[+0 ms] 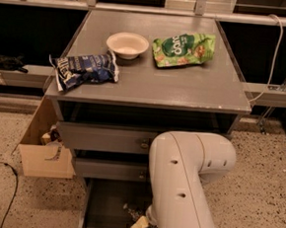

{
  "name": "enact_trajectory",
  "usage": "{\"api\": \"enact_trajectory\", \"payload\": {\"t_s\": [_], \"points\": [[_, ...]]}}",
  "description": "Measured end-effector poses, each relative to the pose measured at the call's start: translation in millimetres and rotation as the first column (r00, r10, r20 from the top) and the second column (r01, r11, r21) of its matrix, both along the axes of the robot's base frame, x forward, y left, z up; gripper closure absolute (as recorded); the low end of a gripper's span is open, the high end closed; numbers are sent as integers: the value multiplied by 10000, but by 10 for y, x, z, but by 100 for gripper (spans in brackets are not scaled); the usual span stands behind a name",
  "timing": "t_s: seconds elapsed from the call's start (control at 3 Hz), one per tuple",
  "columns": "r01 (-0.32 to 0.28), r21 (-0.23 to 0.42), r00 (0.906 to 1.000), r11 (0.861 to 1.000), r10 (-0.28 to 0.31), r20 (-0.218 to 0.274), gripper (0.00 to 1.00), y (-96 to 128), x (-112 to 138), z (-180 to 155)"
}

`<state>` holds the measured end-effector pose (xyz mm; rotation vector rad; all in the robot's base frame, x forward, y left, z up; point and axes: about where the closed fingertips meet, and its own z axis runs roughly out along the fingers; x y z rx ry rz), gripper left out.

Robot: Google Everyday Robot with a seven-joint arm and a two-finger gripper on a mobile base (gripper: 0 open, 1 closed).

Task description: Place water bottle into bottom drawer

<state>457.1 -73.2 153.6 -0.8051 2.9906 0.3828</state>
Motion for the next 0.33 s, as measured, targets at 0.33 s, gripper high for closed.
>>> {"api": "enact_trajectory", "payload": {"t_s": [0.33], "points": [[0,0,10000,10000,0,0,0,0,0,0]]}}
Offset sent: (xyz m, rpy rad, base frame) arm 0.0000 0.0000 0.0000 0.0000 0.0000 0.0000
